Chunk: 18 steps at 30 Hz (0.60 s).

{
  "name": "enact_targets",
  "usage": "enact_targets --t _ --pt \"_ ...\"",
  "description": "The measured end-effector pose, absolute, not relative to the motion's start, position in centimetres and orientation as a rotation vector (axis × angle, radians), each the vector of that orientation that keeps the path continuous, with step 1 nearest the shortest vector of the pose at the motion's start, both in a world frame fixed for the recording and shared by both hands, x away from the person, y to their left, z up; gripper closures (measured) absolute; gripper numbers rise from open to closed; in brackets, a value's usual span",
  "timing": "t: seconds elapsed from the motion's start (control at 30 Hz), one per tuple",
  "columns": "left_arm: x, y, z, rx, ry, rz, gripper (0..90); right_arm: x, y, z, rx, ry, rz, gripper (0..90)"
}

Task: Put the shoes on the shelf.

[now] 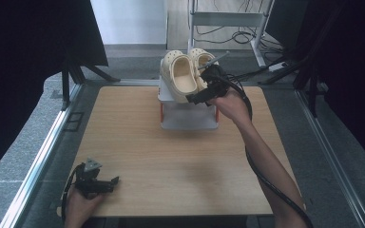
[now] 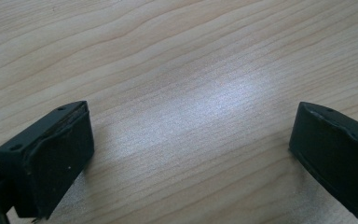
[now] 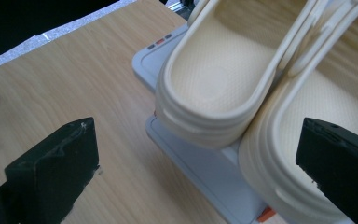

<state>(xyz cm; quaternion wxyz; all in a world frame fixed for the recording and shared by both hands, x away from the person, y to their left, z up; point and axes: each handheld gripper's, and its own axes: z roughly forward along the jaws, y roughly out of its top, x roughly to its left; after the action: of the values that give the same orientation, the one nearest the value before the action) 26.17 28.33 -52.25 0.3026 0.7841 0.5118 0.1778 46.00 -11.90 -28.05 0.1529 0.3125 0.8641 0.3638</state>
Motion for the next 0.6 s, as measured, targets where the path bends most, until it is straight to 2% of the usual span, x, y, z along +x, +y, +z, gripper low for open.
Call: enact_targets --t 0.6 --pt "26.2 28.3 -52.3 2.076 1.358 0.471 0.0 41.4 -17.0 -29.6 0.873 2.496 1.058 0.0"
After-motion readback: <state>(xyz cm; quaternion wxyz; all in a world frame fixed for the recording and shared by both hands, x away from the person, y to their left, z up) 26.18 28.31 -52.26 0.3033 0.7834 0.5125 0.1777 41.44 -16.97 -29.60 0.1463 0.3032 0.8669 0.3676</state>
